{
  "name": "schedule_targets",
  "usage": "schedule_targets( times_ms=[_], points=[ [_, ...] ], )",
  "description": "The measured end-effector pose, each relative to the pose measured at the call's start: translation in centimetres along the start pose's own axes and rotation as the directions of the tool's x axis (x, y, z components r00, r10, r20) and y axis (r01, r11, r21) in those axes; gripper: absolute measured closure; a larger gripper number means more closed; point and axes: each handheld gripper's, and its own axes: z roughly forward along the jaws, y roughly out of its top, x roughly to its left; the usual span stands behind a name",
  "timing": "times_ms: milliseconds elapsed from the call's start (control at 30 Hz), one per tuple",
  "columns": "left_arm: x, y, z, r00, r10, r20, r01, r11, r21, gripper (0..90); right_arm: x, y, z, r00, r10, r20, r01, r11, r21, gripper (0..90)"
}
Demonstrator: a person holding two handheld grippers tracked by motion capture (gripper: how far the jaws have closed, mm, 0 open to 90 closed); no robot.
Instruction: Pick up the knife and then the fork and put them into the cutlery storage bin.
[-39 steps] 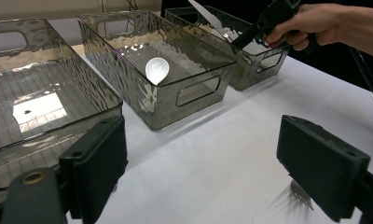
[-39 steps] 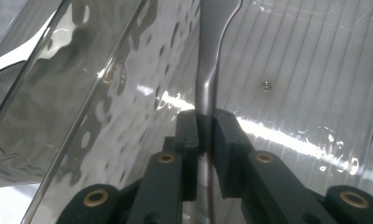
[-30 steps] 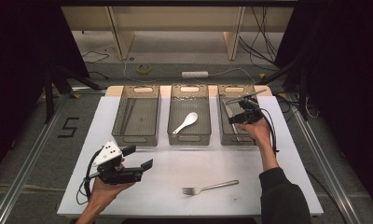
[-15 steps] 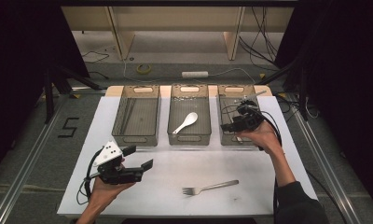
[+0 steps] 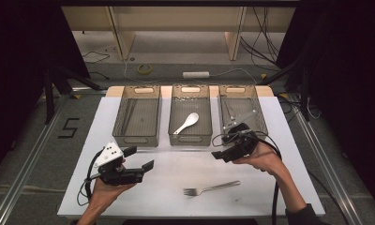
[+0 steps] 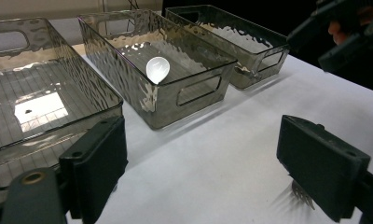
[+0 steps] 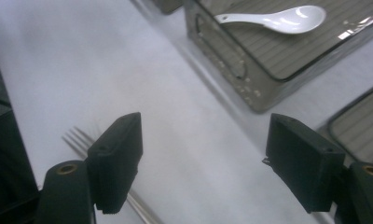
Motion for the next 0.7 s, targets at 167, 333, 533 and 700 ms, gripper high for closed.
schedule_targets(
  times_ms=[167,333,533,700],
  points=[
    [0.0,0.0,-0.1,1.0,0.002,0.0,-0.002,1.0,-0.004,15.4,1.2,-0.8,0.8,0.9997,-0.013,-0.023,0.014,0.999,0.053,27.1],
    [0.0,0.0,-0.1,1.0,0.003,0.001,-0.003,1.0,-0.002,15.5,2.3,-1.4,1.7,0.9973,-0.06,-0.042,0.064,0.992,0.105,27.4],
    [0.0,0.0,-0.1,1.0,0.002,-0.001,-0.002,1.0,-0.001,15.4,3.2,-1.7,2.5,0.9955,-0.068,-0.065,0.077,0.986,0.145,28.4],
    [0.0,0.0,-0.1,1.0,0.005,-0.001,-0.005,1.0,-0.001,15.4,3.7,-1.9,3.2,0.9931,-0.09,-0.075,0.101,0.982,0.162,28.6]
  ],
)
